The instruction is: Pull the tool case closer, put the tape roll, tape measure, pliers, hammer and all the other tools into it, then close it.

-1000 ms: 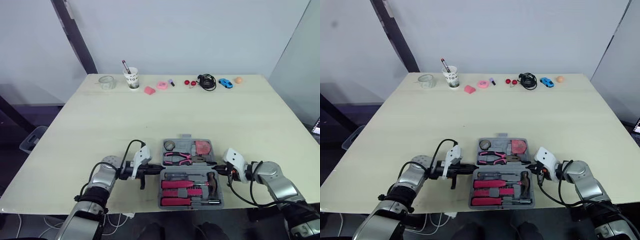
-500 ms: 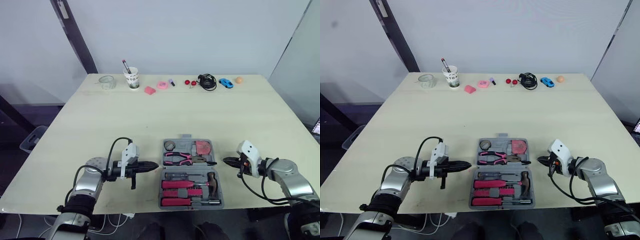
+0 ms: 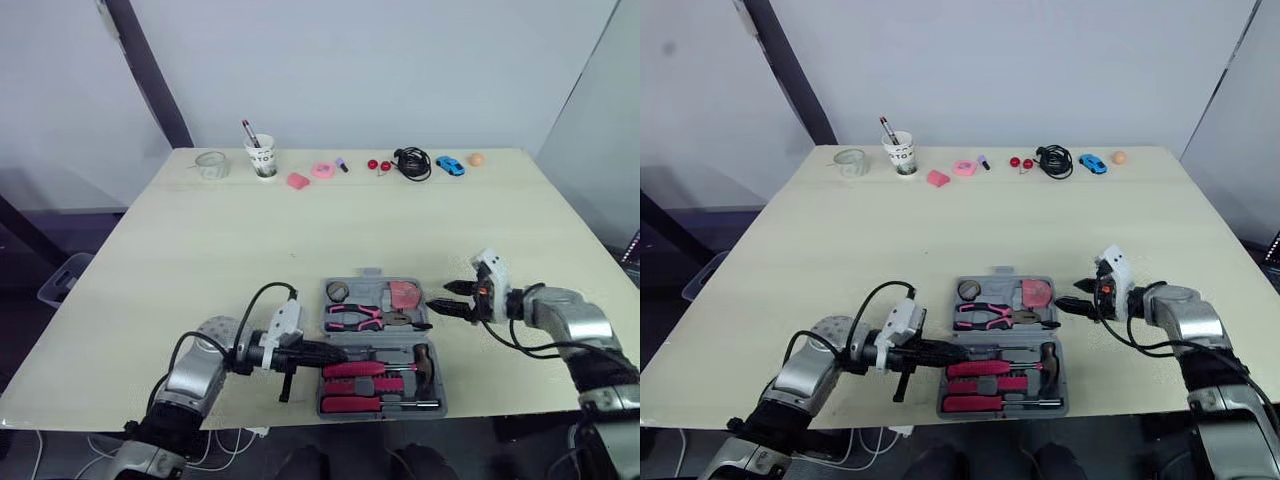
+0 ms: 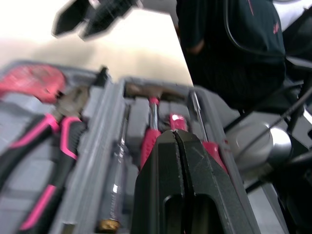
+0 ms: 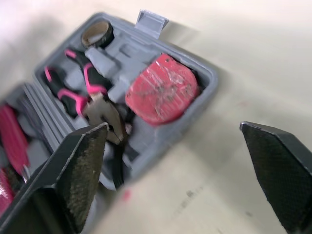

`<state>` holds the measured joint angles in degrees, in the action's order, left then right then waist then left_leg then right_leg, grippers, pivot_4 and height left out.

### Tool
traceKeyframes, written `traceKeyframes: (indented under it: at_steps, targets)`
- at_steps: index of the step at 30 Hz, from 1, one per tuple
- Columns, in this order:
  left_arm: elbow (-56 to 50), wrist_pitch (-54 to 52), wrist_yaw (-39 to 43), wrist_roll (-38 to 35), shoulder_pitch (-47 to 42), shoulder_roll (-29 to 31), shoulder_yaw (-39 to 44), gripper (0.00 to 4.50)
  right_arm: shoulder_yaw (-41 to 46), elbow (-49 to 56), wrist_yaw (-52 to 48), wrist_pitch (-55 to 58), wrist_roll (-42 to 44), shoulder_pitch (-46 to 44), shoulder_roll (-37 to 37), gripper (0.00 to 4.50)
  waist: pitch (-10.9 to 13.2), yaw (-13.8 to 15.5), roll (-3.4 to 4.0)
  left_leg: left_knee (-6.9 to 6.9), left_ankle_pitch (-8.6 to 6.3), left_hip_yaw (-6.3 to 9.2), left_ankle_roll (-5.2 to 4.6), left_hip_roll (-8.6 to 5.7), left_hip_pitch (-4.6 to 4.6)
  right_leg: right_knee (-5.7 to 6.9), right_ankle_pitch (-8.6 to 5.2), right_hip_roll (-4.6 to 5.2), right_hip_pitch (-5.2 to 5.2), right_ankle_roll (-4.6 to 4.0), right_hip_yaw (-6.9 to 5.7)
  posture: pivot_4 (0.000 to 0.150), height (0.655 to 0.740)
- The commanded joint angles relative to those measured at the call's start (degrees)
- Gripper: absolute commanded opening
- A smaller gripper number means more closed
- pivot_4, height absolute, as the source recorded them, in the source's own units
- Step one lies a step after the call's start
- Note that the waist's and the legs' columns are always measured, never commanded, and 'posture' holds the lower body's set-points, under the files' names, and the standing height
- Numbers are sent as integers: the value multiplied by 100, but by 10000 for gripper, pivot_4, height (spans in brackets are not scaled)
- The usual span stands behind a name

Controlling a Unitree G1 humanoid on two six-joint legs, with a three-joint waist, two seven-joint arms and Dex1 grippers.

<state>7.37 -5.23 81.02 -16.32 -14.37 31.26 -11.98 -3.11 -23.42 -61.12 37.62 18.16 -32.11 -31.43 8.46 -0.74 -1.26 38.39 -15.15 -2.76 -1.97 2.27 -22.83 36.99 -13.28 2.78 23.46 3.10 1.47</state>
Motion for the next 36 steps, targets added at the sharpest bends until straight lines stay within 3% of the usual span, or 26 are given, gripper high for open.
traceKeyframes:
  at_steps: [1, 12, 20, 29, 36]
  targets:
    - [-112, 83, -141, 221, 55, -8, -219, 0, -135, -589, -115, 86, -82, -396, 137, 44123, 1, -3, 2, 0, 0, 0, 0, 0, 0, -1, 0, 1, 0, 0, 1, 1500, 7400]
    - [497, 533, -439, 967, 7, -27, -693, 0, -16, -3069, -132, -113, -326, -1654, 871, 44123, 0, -49, 8, 0, 0, -5, 0, 3, 5, 0, 1, -1, 0, -1, 2, 1500, 7400]
    - [684, 595, -545, 995, -27, -130, -798, 0, 268, -4066, -676, -461, -404, -2119, 1273, 44123, -6, -46, 18, -1, 0, -4, 0, 2, 6, 0, 2, 1, 0, 1, 6, 1500, 7400]
    - [677, 592, -556, 954, -48, -115, -746, 0, 571, -4236, -1242, -768, -364, -2260, 1323, 44123, -4, -45, 28, -3, 0, -2, 0, 2, 6, 1, 2, 1, 0, 1, 6, 1500, 7400]
    - [91, 330, -503, 438, 279, 136, -336, 0, 472, -3599, -2470, -659, -272, -1971, 1128, 44123, -2, -58, 33, -3, 0, 3, 0, 3, 3, 1, 2, 0, 2, 1, 6, 1500, 7400]
